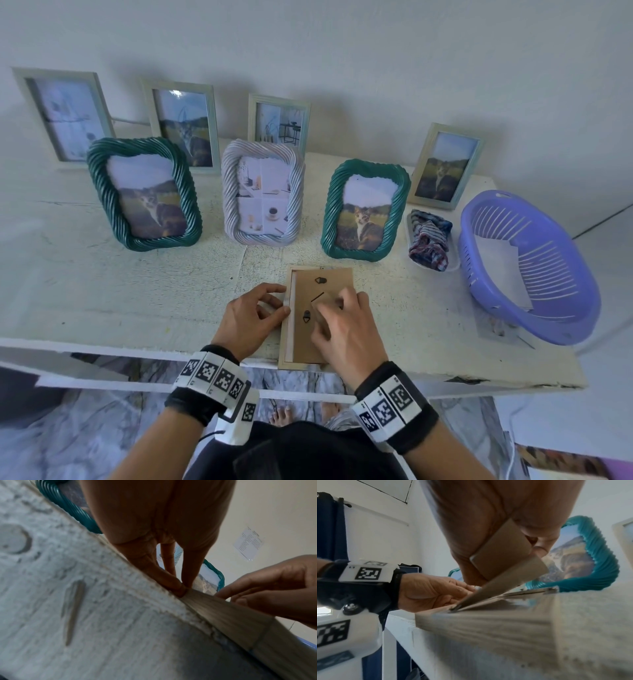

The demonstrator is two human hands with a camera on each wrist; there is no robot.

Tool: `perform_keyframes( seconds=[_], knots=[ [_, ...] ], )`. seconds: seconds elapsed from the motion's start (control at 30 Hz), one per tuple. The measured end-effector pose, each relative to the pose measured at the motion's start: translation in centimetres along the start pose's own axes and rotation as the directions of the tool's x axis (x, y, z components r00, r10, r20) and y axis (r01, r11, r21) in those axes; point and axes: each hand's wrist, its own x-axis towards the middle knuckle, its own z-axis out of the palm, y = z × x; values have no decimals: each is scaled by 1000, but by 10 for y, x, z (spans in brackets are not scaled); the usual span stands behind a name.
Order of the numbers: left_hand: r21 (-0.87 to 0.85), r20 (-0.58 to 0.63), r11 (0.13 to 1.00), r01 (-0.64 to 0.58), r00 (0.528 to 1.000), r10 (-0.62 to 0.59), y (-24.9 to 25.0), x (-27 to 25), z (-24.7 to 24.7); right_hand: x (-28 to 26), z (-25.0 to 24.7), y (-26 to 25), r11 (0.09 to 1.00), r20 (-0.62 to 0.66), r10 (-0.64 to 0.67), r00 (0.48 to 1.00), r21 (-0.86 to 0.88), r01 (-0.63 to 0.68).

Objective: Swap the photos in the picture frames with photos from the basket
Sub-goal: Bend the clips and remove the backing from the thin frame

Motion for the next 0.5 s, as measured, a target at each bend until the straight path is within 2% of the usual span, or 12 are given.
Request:
perform_keyframes(
  seconds=[0.1,0.23,0.4,0.5],
  knots=[
    [-12,9,1000,12,1000,-12,0,0,0,-4,-14,14,999,0,41,999,10,-41],
    [-22,19,1000,22,1000,-22,0,1,-1,-16,-30,49,988,104,137,985,61,-144],
    [-50,28,998,30,999,-29,0,2,-1,-32,-31,92,960,58,240,969,137,-246],
    [-65,36,997,33,999,-31,0,3,-2,-35,-24,107,952,61,255,965,161,-262]
  ],
)
